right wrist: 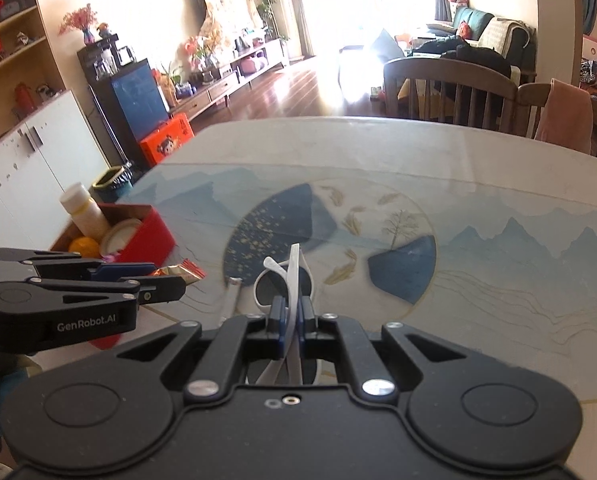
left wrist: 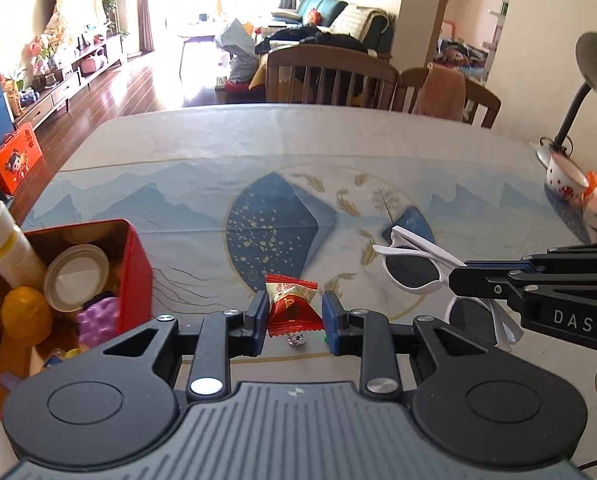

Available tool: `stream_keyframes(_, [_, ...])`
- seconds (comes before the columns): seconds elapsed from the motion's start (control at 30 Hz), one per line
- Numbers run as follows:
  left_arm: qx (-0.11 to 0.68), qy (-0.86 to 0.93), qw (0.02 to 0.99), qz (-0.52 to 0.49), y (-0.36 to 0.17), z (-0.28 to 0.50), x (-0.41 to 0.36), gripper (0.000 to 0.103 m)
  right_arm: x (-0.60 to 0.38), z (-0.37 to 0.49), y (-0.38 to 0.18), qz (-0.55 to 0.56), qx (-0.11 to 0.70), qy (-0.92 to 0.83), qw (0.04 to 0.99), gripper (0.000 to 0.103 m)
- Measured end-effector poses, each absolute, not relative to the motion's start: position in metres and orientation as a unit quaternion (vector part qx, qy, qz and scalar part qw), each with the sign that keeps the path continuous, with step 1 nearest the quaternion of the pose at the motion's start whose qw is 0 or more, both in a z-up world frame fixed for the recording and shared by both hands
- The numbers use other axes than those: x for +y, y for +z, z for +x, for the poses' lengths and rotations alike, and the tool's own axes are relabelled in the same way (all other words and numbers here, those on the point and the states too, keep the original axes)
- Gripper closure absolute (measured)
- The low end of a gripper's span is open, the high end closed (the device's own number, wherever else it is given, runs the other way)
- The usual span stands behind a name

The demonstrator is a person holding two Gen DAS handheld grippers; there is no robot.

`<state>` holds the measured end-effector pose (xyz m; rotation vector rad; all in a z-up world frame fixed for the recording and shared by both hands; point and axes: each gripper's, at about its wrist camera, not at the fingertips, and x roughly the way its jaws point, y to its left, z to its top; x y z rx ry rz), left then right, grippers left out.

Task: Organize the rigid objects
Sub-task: 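Carry sunglasses and snack packet to the red tin and lower them inside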

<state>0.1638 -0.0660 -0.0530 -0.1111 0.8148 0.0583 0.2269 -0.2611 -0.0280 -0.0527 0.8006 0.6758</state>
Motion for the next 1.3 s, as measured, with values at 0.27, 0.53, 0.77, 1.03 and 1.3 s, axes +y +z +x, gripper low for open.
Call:
stream_keyframes(0.27, [0.377,0.040,0.923,-0.066,-0.034,0.140,-0.042,0.075,-0.239,0.209,-0.014,-0.021,0.366,0.336,0.867,0.098])
stream_keyframes(0.53, [0.368,0.058,0.924,-0.082,-0.027,0.117,-0.002,0.075,-0.201,0.192,-0.004,-0.029,0.354,0.353,0.866,0.098])
stream_keyframes(0.77, [0.364,0.074,0.924,-0.089,-0.023,0.098,0.038,0.075,-0.163,0.181,-0.001,-0.036,0.349,0.367,0.862,0.097])
stream_keyframes(1.03, [0.369,0.082,0.921,-0.096,-0.026,0.083,0.079,0.075,-0.118,0.173,-0.003,-0.038,0.355,0.372,0.857,0.097])
stream_keyframes(1.3, [0.380,0.089,0.915,-0.105,-0.034,0.075,0.120,0.075,-0.075,0.172,-0.008,-0.044,0.364,0.369,0.854,0.097])
